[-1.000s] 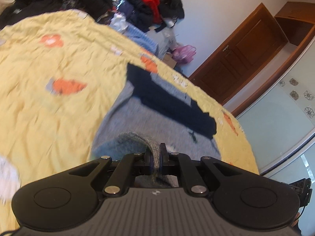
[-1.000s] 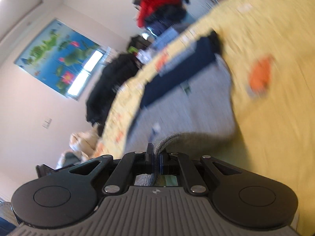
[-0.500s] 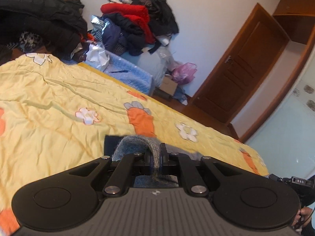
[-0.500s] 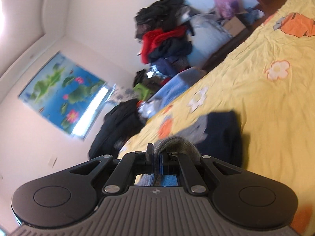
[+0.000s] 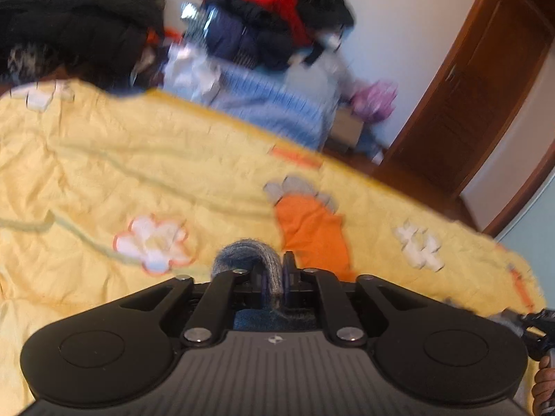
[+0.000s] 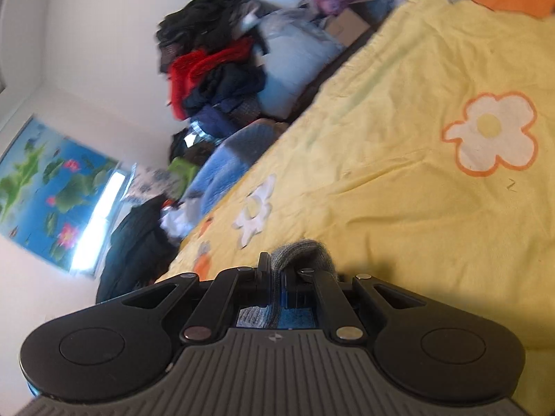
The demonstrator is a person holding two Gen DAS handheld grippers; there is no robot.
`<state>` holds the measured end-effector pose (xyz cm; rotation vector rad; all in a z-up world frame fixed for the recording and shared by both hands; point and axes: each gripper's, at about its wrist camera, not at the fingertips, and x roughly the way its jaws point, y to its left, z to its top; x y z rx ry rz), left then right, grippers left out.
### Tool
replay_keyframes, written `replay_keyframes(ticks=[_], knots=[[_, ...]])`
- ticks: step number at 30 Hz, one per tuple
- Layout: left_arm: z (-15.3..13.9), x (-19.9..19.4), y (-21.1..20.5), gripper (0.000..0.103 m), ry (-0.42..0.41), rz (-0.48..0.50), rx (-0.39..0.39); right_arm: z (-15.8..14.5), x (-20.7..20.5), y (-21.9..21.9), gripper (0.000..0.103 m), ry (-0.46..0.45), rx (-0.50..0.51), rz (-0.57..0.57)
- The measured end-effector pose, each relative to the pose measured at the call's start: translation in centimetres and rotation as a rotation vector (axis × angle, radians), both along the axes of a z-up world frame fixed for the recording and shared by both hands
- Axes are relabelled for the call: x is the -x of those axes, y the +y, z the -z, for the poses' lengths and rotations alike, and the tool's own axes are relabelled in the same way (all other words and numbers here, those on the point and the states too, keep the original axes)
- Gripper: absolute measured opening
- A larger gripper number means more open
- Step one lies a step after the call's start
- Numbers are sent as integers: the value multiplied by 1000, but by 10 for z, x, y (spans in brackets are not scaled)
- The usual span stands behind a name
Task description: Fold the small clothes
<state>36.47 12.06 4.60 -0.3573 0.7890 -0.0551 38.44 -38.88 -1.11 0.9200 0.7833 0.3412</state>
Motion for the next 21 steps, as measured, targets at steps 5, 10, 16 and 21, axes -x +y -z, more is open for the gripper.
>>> replay_keyframes(ticks=[5,10,16,21], knots=[[-11,32,8,55,-13,-28,-17,-10,25,0,66,-15,-18,51],[-42,117,24,93,-176,-140,-72,-48,102,-6,70,-145,32,18],[-7,228,41,93,-123,-229,191,-31,220,-18,74,-121,17,5],[30,263,39,93,-42,-256,385,-1,268,-6,74,-21,37,39]])
